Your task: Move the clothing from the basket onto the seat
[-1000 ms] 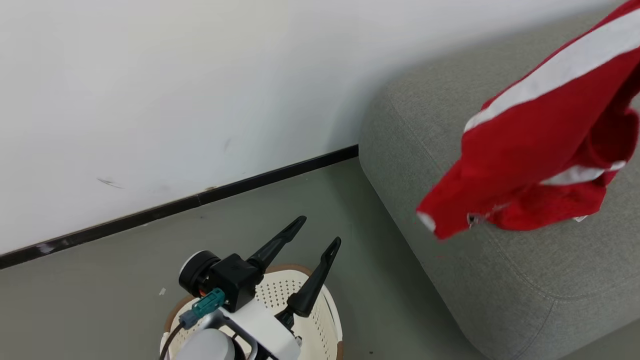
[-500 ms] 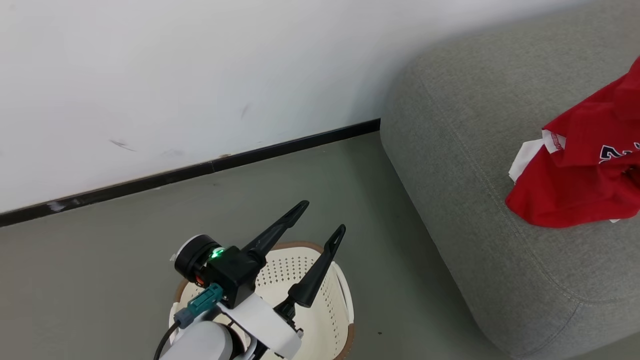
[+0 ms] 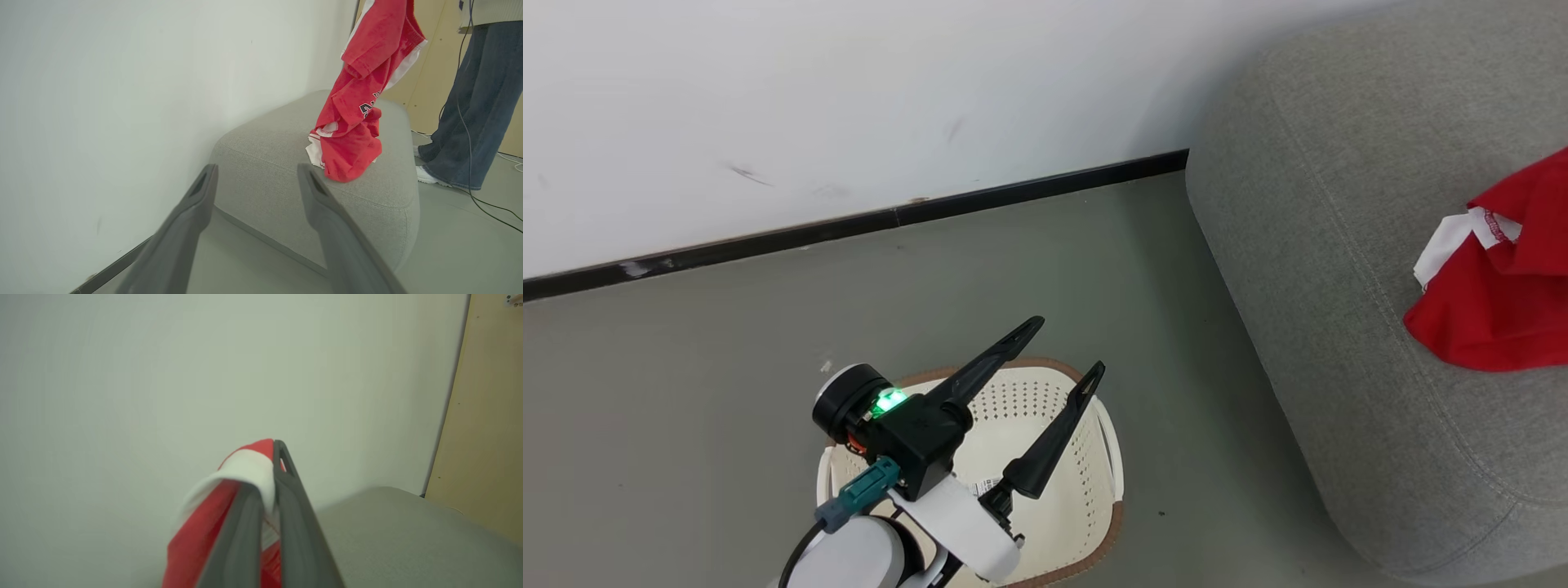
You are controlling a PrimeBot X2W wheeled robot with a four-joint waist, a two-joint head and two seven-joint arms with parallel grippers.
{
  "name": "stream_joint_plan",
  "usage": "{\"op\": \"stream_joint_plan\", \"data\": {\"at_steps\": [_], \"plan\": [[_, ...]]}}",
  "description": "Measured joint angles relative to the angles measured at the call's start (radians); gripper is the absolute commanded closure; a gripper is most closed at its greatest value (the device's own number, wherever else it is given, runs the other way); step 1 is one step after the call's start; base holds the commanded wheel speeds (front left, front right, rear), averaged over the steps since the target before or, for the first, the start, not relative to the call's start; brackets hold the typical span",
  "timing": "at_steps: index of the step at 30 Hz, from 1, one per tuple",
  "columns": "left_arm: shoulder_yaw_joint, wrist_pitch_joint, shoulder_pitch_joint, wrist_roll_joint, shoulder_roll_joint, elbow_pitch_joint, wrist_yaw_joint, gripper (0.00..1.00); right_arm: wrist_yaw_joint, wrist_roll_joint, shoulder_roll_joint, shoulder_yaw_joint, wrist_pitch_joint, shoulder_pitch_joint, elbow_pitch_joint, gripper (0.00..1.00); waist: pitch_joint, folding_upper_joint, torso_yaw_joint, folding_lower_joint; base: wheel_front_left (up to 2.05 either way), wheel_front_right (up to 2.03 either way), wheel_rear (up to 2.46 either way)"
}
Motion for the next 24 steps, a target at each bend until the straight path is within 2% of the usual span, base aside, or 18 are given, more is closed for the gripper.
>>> {"op": "stream_joint_plan", "data": {"at_steps": [10, 16, 24], "plan": [[-0.003, 0.031, -0.032, 0.009, 0.006, -0.038, 0.0, 0.0, 0.0, -0.07, 0.003, -0.014, -0.045, 0.036, 0.081, 1.0, 0.066, 0.0, 0.027, 0.0, 0.0, 0.0, 0.0], [-0.004, 0.043, -0.053, 0.012, 0.007, -0.051, -0.008, 0.0, 0.0, -0.073, 0.007, -0.057, -0.078, 0.102, 0.198, 1.0, 0.1, 0.0, 0.033, 0.0, 0.0, 0.0, 0.0], [0.0, 0.043, -0.07, 0.019, 0.017, -0.057, -0.008, 0.0, 0.0, -0.121, 0.02, -0.038, -0.135, 0.179, 0.256, 1.0, 0.137, 0.0, 0.035, 0.0, 0.0, 0.0, 0.0]]}}
